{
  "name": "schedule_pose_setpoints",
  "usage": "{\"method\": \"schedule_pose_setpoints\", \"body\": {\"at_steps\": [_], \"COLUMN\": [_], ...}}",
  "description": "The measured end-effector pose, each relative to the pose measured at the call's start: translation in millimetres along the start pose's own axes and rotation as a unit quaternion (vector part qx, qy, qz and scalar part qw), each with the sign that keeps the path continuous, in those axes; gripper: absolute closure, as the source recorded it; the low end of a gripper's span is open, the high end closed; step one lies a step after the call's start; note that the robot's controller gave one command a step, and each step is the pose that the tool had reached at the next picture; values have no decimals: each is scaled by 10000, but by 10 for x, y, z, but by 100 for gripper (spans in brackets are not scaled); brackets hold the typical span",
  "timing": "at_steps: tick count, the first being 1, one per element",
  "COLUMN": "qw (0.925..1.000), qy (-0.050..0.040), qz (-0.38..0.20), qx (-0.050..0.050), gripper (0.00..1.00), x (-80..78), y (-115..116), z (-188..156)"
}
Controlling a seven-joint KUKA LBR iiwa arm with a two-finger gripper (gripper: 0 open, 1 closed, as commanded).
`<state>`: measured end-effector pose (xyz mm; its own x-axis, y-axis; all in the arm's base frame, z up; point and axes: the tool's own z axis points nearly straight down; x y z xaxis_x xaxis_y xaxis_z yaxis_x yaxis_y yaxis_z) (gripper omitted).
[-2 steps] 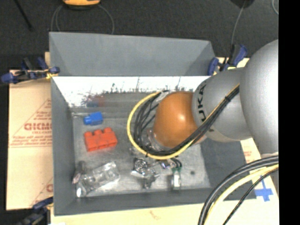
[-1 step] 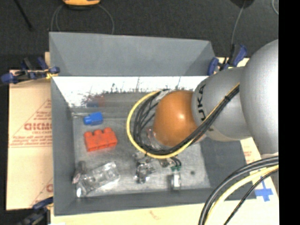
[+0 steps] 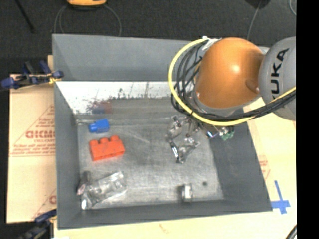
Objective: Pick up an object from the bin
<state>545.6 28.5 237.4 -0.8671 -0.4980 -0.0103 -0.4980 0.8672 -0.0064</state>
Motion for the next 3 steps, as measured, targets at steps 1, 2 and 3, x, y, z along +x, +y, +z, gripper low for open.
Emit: {"method": "schedule_pose_setpoints", "body": {"at_steps": [1, 2, 3], "qw": [10000, 9949, 9859], "qy": [32, 65, 0], "qz": [-2, -1006, -1676], "qx": [-32, -42, -21], "gripper": [0, 0, 0], "x": [9, 520, 527], "y": [26, -630, -525], "z": [39, 1042, 1646]}}
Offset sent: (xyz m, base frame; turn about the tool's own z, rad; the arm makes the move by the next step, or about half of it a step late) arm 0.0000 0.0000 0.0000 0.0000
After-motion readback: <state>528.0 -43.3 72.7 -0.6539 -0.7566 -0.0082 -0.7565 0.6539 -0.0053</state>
